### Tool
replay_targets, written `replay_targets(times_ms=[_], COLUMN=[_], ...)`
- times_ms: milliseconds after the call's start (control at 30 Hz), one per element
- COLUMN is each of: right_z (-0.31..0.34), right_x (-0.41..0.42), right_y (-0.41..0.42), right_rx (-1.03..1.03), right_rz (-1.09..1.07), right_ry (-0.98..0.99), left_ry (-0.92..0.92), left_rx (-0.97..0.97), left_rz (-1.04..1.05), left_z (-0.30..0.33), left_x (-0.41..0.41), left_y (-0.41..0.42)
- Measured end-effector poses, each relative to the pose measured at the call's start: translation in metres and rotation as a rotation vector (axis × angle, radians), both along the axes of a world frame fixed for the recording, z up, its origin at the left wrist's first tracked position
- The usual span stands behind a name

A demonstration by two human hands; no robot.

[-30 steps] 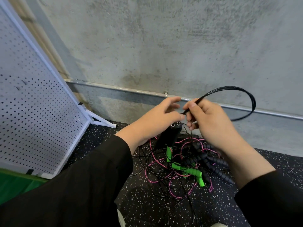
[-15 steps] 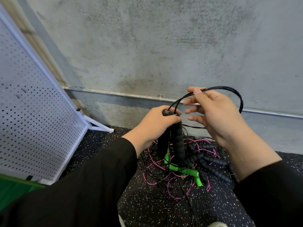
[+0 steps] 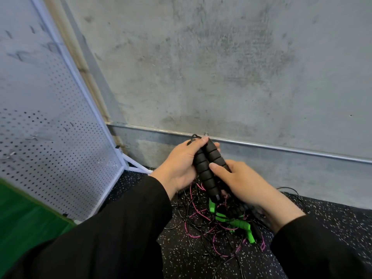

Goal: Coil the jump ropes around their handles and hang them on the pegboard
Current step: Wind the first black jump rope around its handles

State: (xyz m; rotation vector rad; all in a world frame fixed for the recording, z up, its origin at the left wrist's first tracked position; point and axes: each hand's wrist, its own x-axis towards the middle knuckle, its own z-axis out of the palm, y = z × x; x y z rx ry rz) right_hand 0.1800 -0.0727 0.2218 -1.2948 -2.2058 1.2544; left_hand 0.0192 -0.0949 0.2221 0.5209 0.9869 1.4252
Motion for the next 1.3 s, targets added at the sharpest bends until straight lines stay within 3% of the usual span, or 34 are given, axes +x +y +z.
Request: replay_targets(times_ms=[300, 467, 567, 667, 733, 833, 933, 1000, 1133, 1300], right_z=[0.022, 0.032, 0.028, 0.021, 0.017, 0.009, 0.005, 0.006, 0.007, 0.008], right_x=[-0.001, -0.011, -0.013, -0.01, -0.004, 0.01, 0.026, 0.032, 0.037, 0.039], right_y=[-0.028, -0.031, -0.024, -0.013, -0.002, 0.013, 0.021, 0.025, 0.033, 0.039], right_rx=[-0.132, -0.755, -0.974, -1.065, -1.092, -1.085, -1.067, -1.078, -1.095, -1.075], right_rz=[-0.023, -0.046, 0.012, 0.037, 0.055, 0.053, 0.047, 0.089, 0.199, 0.313], right_ry=[0.215, 0.699, 0.795, 0.83, 0.846, 0.785, 0.743, 0.754, 0.802, 0.921], left_ry=[0.11, 0.129, 0.13, 0.117, 0.257, 0.646, 0.865, 0.987, 0.91, 0.605], left_rx=[0.002, 0.005, -0.01, -0.018, -0.048, -0.116, 0.014, 0.114, 0.201, 0.213], left_rz=[0.03, 0.078, 0.072, 0.002, 0.015, 0.183, 0.216, 0.086, -0.036, 0.016], left_z=[0.037, 0.047, 0.043, 0.036, 0.026, 0.012, 0.009, 0.01, 0.013, 0.015], left_x=[0.008, -0.003, -0.004, 0.0, -0.003, -0.02, -0.03, -0.03, -0.026, -0.014], left_y=[-0.026, -0.019, -0.011, -0.003, 0.005, 0.017, 0.027, 0.03, 0.034, 0.041])
